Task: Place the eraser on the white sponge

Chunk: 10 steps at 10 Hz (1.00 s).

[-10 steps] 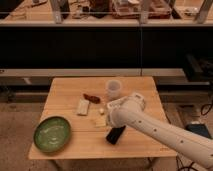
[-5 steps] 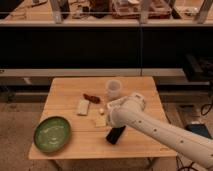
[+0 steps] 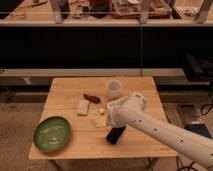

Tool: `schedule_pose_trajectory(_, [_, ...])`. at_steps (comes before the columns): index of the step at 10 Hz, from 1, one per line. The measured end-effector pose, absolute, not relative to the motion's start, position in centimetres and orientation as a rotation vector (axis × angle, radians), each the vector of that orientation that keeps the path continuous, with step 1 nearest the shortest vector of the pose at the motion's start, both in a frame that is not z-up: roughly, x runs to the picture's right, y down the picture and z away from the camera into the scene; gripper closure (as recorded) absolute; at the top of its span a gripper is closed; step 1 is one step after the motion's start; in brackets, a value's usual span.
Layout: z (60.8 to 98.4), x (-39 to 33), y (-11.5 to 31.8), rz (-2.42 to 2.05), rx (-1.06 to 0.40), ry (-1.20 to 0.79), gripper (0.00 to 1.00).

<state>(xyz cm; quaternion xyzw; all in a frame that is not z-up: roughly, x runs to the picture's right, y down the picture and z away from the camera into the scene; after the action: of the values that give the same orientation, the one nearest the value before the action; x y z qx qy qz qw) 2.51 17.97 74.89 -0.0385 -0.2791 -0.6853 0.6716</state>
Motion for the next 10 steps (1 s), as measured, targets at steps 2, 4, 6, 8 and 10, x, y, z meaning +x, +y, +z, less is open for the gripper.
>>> schedule_pose_trajectory(2, [75.0,3.7,19.2,-1.514,-0.221,-0.703,0.2])
schedule_pose_trajectory(4, [75.2,5.9,19.2,-1.462,-0.398,-0.727,0.2])
schedule_pose_trajectory(6, [76.1,7.3,17.5,-1.425,-0.503,-0.667,0.2])
schedule_pose_trajectory(8, [77.1,7.6,16.4,-1.414,-0.512,-0.596,0.2])
schedule_pose_trajectory(10, [78.5,7.3,16.9,-1.416,-0.475,-0.522,0.2])
